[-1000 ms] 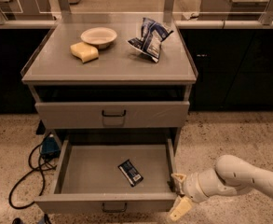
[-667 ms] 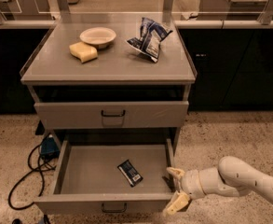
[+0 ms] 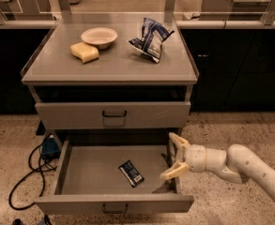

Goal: Pick rxbar blueberry from middle drawer and place on counter

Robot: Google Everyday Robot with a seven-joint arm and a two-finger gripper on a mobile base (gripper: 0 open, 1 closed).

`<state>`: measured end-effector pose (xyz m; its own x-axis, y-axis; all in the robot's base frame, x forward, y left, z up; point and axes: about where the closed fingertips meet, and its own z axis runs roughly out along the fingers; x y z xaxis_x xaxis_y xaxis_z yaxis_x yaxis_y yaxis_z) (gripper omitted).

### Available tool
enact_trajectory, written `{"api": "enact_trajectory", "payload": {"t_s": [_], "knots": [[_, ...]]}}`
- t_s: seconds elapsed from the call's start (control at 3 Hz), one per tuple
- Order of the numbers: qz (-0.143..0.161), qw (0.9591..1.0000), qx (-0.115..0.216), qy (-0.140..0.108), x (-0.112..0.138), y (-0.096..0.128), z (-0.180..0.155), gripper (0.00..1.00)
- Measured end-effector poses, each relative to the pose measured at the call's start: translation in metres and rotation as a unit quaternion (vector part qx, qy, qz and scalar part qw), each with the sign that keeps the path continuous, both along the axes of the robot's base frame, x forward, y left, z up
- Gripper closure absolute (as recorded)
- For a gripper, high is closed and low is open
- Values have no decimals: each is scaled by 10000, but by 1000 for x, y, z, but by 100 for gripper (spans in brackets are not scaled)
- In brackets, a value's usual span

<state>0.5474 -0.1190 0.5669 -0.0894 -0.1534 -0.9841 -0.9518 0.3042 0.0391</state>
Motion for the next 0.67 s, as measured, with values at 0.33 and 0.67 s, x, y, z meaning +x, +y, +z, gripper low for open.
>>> {"api": "enact_trajectory", "payload": {"t_s": [0.33, 0.67], "knots": [[-2, 10000, -6, -9, 2, 4, -1, 0], [175, 9988, -356, -301, -3, 38, 7, 0]]}}
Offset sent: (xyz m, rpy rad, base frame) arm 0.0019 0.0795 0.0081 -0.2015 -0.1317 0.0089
